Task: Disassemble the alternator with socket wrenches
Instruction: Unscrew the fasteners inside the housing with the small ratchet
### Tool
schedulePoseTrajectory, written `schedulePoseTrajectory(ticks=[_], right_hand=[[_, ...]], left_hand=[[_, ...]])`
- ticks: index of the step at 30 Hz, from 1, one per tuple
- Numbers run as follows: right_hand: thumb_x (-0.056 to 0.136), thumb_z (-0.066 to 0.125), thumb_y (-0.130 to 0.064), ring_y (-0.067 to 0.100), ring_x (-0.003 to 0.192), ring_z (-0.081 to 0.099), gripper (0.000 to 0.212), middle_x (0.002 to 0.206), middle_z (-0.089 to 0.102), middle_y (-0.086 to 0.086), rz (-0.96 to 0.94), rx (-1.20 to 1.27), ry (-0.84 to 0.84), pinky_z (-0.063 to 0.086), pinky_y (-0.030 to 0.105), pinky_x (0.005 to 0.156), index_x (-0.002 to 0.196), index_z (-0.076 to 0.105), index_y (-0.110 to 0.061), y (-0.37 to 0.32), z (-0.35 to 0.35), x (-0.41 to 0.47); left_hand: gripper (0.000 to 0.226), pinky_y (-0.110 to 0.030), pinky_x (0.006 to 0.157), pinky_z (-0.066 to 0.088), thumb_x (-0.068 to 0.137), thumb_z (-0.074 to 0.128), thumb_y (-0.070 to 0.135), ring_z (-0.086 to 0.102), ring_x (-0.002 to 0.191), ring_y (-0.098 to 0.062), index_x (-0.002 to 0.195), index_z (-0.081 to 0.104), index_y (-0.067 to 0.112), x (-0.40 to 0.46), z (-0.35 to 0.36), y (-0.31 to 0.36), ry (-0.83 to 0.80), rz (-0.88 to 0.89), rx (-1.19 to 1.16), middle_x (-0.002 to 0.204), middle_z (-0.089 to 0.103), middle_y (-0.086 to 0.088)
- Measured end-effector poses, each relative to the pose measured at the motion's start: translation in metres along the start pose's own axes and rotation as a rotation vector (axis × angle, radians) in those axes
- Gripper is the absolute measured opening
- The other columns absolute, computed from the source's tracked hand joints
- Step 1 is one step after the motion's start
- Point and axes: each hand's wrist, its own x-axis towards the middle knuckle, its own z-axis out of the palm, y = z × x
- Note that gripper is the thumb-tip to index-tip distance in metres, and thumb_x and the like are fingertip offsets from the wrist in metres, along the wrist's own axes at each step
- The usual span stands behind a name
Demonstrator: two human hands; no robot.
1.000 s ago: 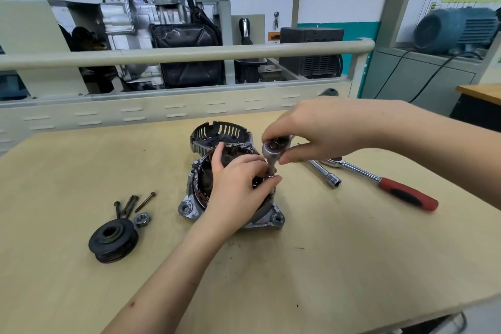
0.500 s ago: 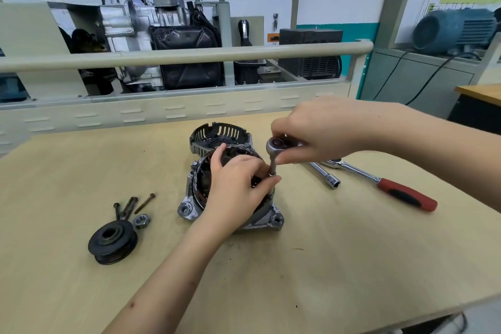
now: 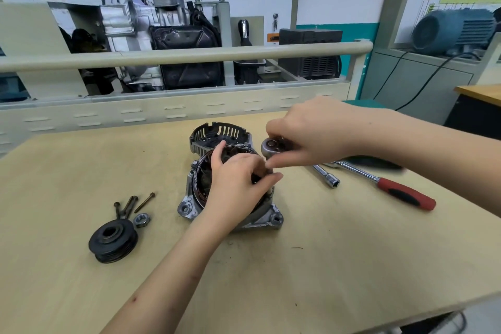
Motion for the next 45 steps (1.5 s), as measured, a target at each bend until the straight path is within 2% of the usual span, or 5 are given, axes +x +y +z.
schedulePoseTrajectory(ticks=[8, 14, 20, 27, 45], right_hand=[[0.092, 0.048, -0.039, 0.013, 0.078, 0.042, 0.015, 0.097, 0.06, -0.004, -0.035, 0.237, -0.075, 0.029, 0.028, 0.061, 0.102, 0.048, -0.027, 0.011, -0.002, -0.003], [0.084, 0.034, -0.063, 0.009, 0.052, 0.031, 0.045, 0.06, 0.035, -0.007, 0.065, -0.018, -0.029, 0.022, 0.026, 0.045, 0.072, 0.036, -0.02, 0.001, -0.001, -0.002], [0.092, 0.045, -0.043, 0.018, 0.079, 0.047, 0.026, 0.087, 0.058, -0.004, 0.012, 0.162, -0.063, 0.033, 0.028, 0.056, 0.106, 0.051, -0.023, 0.008, 0.0, -0.006], [0.086, 0.032, -0.062, 0.009, 0.052, 0.032, 0.046, 0.06, 0.035, -0.006, 0.056, -0.043, -0.025, 0.021, 0.026, 0.044, 0.08, 0.041, -0.017, 0.0, 0.0, -0.004], [0.088, 0.05, -0.046, 0.01, 0.066, 0.042, 0.022, 0.073, 0.051, -0.014, -0.028, 0.172, -0.014, 0.026, 0.024, 0.051, 0.096, 0.05, -0.026, 0.014, 0.005, -0.001]], left_hand=[[0.01, -0.019, 0.105, -0.017, 0.082, 0.068, 0.023, 0.054, 0.111, -0.007, 0.076, 0.067, 0.015, 0.0, -0.005, -0.004, -0.101, 0.052, -0.069, 0.092, 0.069, 0.008], [0.023, -0.017, 0.105, -0.007, 0.076, 0.073, 0.032, 0.058, 0.081, -0.012, 0.066, 0.056, 0.02, 0.0, 0.002, 0.004, 0.008, -0.015, 0.006, 0.057, 0.047, 0.018], [0.011, -0.013, 0.1, -0.023, 0.081, 0.068, 0.026, 0.053, 0.111, -0.005, 0.081, 0.07, 0.015, 0.001, -0.003, -0.002, -0.088, 0.069, -0.057, 0.096, 0.069, 0.009], [0.023, -0.02, 0.105, 0.001, 0.078, 0.07, 0.033, 0.051, 0.074, -0.006, 0.067, 0.055, 0.02, 0.002, 0.003, 0.002, -0.024, -0.019, -0.008, 0.057, 0.047, 0.021], [0.01, -0.016, 0.102, -0.004, 0.081, 0.068, 0.029, 0.053, 0.087, -0.004, 0.078, 0.064, 0.019, 0.0, 0.0, -0.002, -0.051, 0.009, -0.086, 0.076, 0.057, 0.019]])
